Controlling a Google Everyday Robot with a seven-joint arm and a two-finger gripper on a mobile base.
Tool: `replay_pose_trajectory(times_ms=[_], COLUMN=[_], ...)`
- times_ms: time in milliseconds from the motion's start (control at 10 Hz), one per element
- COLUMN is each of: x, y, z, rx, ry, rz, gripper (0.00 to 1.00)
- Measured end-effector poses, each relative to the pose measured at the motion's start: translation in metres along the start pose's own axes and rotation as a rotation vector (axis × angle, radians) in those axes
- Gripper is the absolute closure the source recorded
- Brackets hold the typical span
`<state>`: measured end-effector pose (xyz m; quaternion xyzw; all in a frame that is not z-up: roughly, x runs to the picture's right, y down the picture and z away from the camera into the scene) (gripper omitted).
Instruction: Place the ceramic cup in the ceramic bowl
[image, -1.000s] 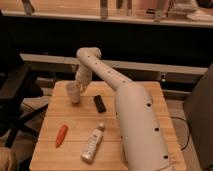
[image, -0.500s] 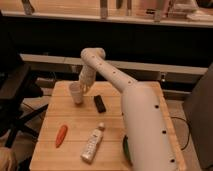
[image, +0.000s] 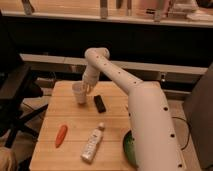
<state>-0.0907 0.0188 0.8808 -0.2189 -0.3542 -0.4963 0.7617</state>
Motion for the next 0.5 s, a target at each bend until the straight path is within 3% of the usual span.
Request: replay_pose_trajectory(times_ms=[500], x=[-0.006], y=[0.024], z=[-0.014], rx=[0.013], ry=[-0.006], rz=[0.031], gripper=[0.99])
